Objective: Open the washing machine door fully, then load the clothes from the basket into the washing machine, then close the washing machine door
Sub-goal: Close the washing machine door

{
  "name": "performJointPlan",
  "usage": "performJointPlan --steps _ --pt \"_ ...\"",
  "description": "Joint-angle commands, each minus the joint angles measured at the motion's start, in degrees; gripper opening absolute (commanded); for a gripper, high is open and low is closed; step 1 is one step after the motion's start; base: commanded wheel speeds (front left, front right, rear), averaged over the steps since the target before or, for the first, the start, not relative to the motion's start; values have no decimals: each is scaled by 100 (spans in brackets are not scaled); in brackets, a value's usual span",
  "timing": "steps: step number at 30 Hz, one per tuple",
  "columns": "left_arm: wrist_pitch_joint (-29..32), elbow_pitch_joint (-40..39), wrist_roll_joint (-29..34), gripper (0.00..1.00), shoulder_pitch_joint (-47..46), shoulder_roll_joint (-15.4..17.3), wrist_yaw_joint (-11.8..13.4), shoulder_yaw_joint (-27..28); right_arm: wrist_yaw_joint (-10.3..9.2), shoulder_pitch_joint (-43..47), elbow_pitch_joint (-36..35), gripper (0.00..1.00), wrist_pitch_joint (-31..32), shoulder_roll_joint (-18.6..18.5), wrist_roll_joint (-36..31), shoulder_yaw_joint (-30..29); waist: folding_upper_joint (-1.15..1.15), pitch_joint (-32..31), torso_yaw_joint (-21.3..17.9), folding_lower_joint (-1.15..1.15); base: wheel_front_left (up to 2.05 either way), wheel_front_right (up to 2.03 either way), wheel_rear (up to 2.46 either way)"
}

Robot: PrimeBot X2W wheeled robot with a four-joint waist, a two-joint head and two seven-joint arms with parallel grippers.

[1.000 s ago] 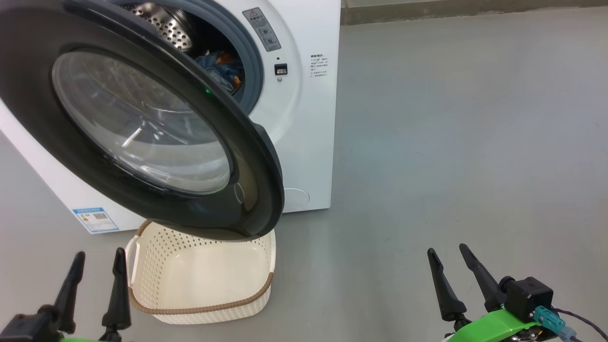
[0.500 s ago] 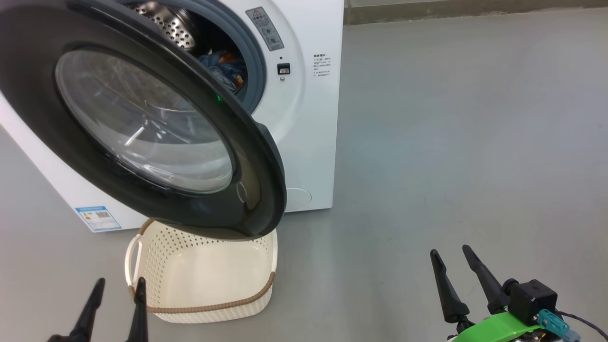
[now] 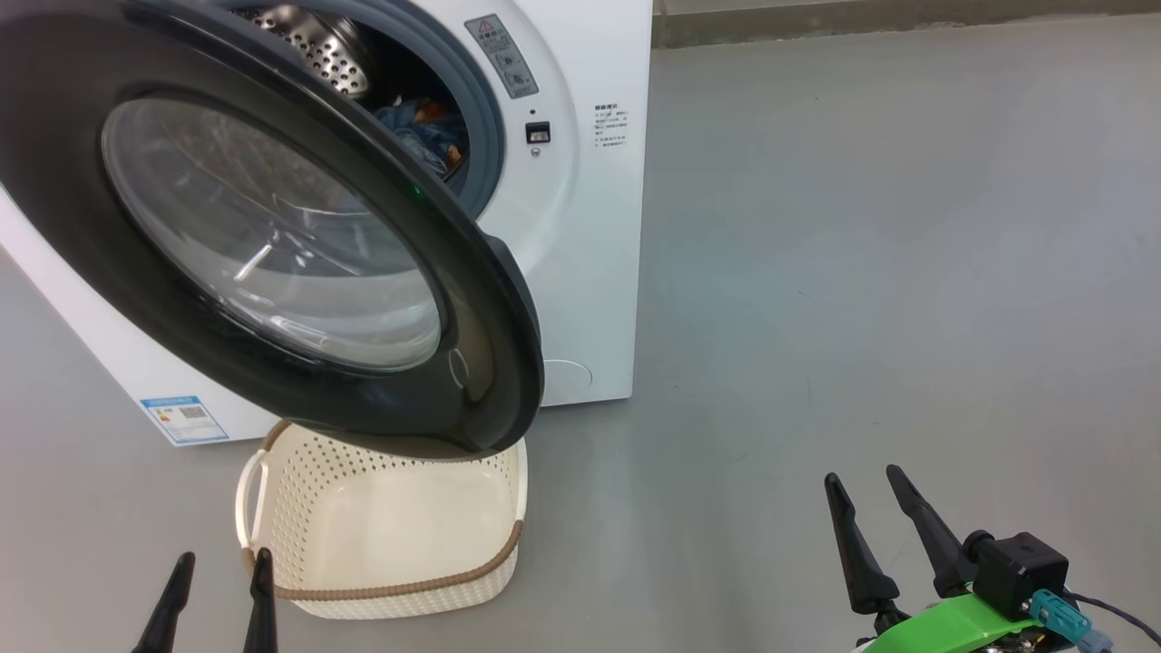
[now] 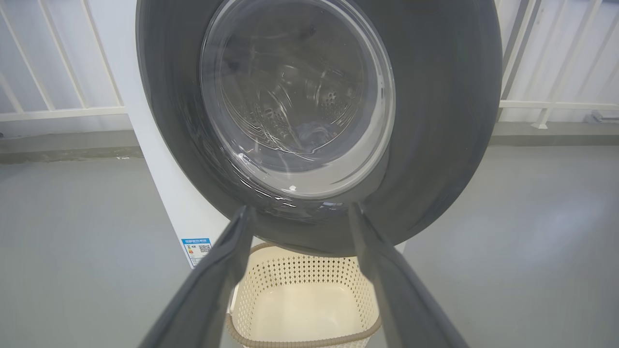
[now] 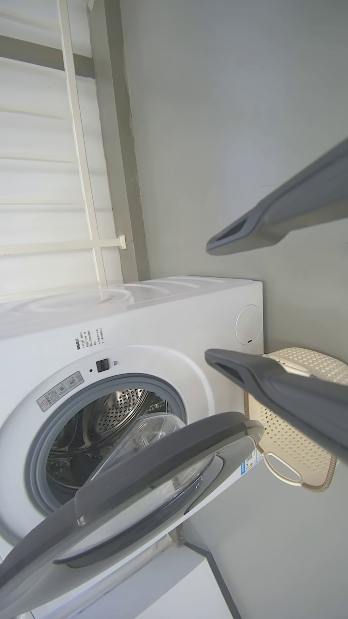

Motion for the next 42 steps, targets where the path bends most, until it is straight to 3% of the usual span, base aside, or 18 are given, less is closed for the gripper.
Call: performJointPlan --steps 1,15,23,24,25,27,34,42 --pt "-36 -168 -32 100 -87 25 38 214 16 -40 -167 100 -70 3 -24 103 0 -5 -1 0 0 0 0" --pt "-36 -169 -226 100 -56 19 254 190 16 -7 -147 100 -70 3 -28 86 0 -5 26 0 0 0 0" --pt "-36 -240 -207 100 10 19 237 146 16 3 -120 100 -70 3 -40 78 0 -45 22 0 0 0 0" --pt "-36 -245 -208 100 18 19 234 142 16 7 -120 91 -70 3 -38 74 0 -50 23 0 0 0 0" --pt "-36 -248 -212 100 26 19 231 139 16 12 -120 69 -70 3 -35 69 0 -54 23 0 0 0 0" --pt "-36 -249 -215 100 39 19 229 134 16 19 -110 0 -70 3 -33 62 0 -63 24 0 0 0 0" --pt "-36 -344 -289 100 45 18 223 97 16 16 -178 0 -70 3 58 -15 0 -58 49 0 0 0 0" --pt "-36 -339 -347 100 54 18 220 51 16 -269 -1448 0 -70 3 273 129 0 22 57 0 0 0 0"
